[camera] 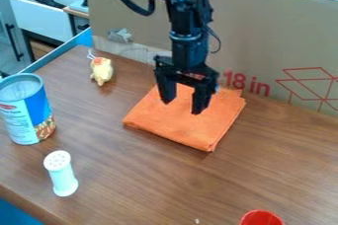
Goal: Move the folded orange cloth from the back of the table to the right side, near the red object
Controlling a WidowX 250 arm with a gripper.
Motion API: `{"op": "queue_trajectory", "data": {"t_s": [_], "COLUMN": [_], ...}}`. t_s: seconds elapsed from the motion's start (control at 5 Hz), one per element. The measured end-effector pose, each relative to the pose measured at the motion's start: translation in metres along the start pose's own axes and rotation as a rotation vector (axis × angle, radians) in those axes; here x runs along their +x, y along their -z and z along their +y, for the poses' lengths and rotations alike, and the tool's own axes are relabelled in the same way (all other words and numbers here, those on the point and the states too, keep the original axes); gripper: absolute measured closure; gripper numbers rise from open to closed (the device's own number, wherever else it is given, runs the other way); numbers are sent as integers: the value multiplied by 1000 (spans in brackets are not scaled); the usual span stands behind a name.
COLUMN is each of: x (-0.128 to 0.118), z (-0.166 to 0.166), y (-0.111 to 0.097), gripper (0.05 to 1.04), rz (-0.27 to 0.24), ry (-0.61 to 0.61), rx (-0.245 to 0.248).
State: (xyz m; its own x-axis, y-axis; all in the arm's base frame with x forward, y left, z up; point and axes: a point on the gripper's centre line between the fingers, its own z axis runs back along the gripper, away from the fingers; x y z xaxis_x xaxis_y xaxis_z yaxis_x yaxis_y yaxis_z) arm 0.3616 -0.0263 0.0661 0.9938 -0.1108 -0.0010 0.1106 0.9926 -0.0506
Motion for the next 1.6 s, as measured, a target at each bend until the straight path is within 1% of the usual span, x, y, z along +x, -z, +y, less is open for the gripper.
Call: {"op": "queue_trajectory", "data": {"t_s": [0.2, 0.4, 0.6, 0.8, 1.0, 1.2, 1.4, 1.6], "x": [12, 12, 13, 17, 24, 32, 32, 20], "z": [13, 25, 31, 38, 31, 14, -22, -86], "y": [12, 20, 25, 30, 40, 41, 40, 41], "gripper": [83, 83, 83, 83, 83, 83, 83, 83], "rz": [2, 21, 37, 72, 71, 61, 42, 96], "ry": [-19, -48, -57, -57, -39, -2, 103, 229], "rx": [-54, -77, -47, -8, 29, -11, -77, -134]}}
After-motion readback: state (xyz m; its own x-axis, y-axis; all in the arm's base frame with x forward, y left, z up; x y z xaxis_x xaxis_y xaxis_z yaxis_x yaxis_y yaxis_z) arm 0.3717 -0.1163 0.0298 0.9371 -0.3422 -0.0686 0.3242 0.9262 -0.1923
